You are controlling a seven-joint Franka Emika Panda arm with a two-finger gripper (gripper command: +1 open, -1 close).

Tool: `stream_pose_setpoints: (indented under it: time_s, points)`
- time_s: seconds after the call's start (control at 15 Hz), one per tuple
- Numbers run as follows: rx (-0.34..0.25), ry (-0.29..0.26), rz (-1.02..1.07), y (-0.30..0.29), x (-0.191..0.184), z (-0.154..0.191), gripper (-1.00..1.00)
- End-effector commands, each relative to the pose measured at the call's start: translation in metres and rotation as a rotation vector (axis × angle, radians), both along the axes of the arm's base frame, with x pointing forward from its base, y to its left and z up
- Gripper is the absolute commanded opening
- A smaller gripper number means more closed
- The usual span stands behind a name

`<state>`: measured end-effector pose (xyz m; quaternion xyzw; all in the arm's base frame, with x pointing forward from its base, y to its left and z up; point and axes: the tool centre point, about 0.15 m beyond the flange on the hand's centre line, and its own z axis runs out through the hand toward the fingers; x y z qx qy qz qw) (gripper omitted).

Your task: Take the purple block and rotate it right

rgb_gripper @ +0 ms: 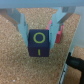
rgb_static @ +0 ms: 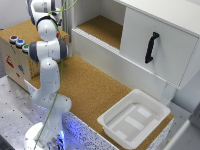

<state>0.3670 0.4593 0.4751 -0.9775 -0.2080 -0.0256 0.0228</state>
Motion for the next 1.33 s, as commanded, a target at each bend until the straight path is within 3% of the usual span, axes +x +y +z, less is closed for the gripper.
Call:
stream_pose_setpoints:
  time_s: [0.0,0.47,0.6,0.8,0.87,1.27]
  points:
    - [-0.060,0.088,-0.123,0.001,-0.015,-0.001,-1.00]
    - [-0.065,0.125,-0.316,-0.014,-0.019,-0.024,-1.00]
    - [-0.035,0.126,-0.373,-0.019,-0.017,-0.030,-1.00]
    - [-0.050,0.127,-0.356,-0.011,-0.018,-0.036,-1.00]
    - [-0.044,0.126,-0.376,-0.012,-0.019,-0.036,1.00]
    - [-0.007,0.089,-0.404,-0.020,-0.028,-0.013,1.00]
